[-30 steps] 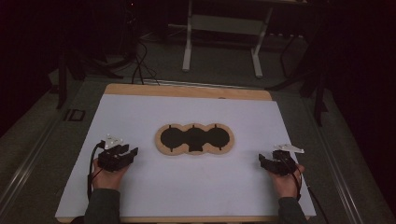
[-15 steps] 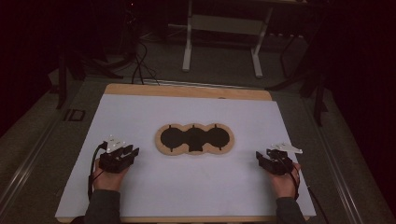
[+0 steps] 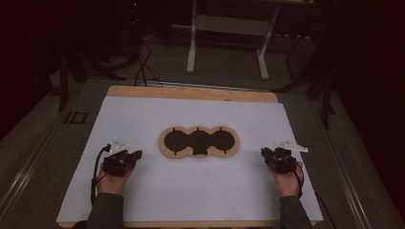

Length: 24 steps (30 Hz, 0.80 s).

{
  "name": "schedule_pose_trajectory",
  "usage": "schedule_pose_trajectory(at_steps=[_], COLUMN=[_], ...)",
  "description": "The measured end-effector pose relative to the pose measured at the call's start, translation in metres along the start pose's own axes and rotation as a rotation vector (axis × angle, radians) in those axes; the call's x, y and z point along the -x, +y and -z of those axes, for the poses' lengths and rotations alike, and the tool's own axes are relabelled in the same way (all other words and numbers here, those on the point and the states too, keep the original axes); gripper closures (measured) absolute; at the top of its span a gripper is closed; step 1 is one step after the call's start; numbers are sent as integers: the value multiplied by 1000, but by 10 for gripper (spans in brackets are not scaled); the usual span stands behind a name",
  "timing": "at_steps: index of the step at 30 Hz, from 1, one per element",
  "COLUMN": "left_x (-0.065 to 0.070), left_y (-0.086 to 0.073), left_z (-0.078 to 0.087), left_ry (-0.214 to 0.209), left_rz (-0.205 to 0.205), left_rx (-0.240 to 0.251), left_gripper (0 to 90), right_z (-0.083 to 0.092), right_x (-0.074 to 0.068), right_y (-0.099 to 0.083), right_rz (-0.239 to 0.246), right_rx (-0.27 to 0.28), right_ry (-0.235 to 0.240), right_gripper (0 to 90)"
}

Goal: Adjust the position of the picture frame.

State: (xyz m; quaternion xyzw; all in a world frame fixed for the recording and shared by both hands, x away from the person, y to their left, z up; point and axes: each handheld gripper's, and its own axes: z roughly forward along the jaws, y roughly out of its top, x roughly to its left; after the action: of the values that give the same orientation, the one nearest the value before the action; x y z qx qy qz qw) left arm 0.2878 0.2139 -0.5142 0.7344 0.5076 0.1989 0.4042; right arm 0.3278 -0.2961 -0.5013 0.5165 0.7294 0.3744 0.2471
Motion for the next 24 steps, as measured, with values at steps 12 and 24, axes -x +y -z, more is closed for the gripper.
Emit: schedule_pose_trajectory(at_steps=[12, 24], left_x=[-1, 0], left_y=[1, 1], left_z=[-2, -4], left_ry=[23, 41], left_rz=[17, 8], left_rx=[7, 5], left_gripper=[900, 899], right_z=[-18, -36], right_x=[-11, -13], right_y=[10, 15], right_rz=[21, -7], right_rx=[-13, -34], right_ry=[25, 39], right_gripper=[875, 875])
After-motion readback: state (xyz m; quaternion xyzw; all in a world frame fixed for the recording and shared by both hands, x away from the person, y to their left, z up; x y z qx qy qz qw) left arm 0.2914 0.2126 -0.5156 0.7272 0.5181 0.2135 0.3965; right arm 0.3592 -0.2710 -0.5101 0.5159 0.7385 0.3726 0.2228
